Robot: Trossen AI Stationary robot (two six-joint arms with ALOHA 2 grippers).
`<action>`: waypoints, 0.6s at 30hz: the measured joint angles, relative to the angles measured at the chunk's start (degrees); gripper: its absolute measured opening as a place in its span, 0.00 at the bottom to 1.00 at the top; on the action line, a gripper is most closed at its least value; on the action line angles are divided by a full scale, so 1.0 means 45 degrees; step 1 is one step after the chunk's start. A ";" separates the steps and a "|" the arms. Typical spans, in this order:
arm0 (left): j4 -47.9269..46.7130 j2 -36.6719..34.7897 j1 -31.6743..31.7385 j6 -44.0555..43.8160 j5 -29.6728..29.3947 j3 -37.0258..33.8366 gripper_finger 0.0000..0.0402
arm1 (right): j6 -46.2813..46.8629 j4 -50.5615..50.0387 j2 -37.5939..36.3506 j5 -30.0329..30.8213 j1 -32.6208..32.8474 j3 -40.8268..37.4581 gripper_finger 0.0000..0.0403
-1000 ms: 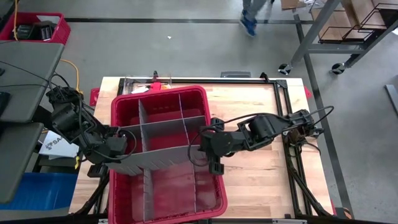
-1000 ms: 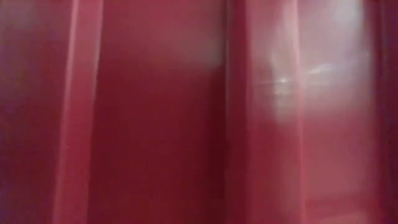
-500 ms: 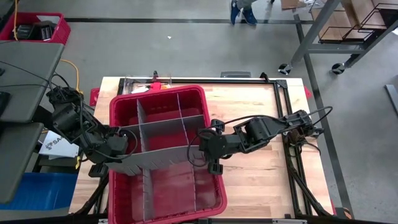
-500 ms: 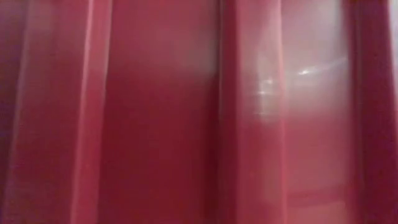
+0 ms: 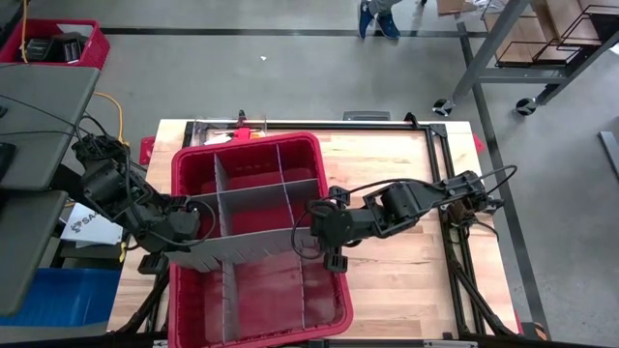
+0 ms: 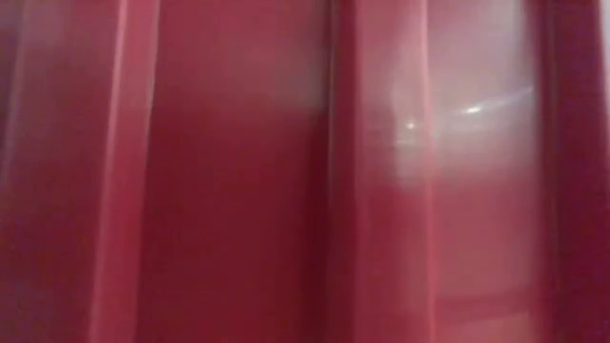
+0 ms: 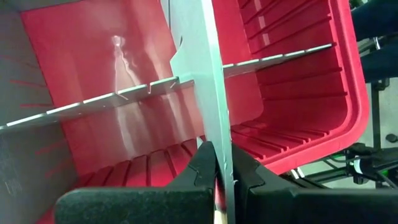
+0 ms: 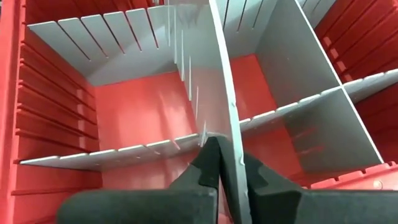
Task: Sort blocks
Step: Assemble the bin divider into the red bin
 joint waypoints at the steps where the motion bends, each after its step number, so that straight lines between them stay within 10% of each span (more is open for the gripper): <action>1: 0.0022 0.0000 -0.0021 -0.0004 -0.0001 -0.0001 0.00 | 0.0122 -0.0120 0.0014 0.0004 0.0000 0.0000 0.00; 18: 0.0134 -0.0010 -0.0010 -0.0271 -0.0266 -0.0449 0.00 | 0.1155 -0.0739 0.0636 -0.0092 0.0248 -0.0005 0.00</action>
